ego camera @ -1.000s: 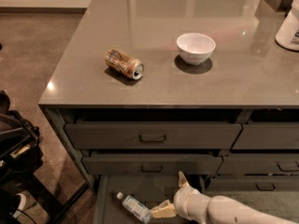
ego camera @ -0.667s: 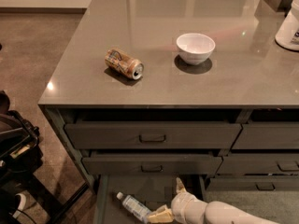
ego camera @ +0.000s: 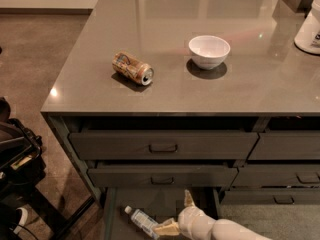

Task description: Pick blue plastic bottle from bottom drawer and place on counter

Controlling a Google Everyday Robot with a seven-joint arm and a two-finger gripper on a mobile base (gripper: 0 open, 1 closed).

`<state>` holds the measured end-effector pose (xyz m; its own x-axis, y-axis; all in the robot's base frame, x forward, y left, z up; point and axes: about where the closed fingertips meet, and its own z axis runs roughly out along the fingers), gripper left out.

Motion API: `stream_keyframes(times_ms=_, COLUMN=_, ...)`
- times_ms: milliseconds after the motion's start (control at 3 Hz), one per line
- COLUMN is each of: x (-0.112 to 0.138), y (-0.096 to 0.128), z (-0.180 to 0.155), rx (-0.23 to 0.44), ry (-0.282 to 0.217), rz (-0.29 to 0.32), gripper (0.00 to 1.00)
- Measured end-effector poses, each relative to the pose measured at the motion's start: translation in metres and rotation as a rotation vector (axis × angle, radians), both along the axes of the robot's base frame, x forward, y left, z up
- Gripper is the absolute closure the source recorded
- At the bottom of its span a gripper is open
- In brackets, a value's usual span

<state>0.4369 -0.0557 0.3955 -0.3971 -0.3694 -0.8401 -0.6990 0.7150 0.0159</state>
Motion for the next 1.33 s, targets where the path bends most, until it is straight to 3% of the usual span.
stream_keyframes(times_ms=333, x=0.017, y=0.022, z=-0.042, rx=0.048, ry=-0.034, rz=-0.001, gripper=0.00)
stream_keyframes(times_ms=667, x=0.003, y=0.040, z=-0.068, rx=0.103, ry=0.013, rz=-0.012, gripper=0.00)
stream_keyframes(times_ms=1000, x=0.002, y=0.041, z=-0.068, rx=0.104, ry=0.013, rz=-0.012, gripper=0.00)
stream_keyframes(times_ms=1333, x=0.007, y=0.060, z=-0.100, rx=0.091, ry=0.048, rz=-0.026, gripper=0.00)
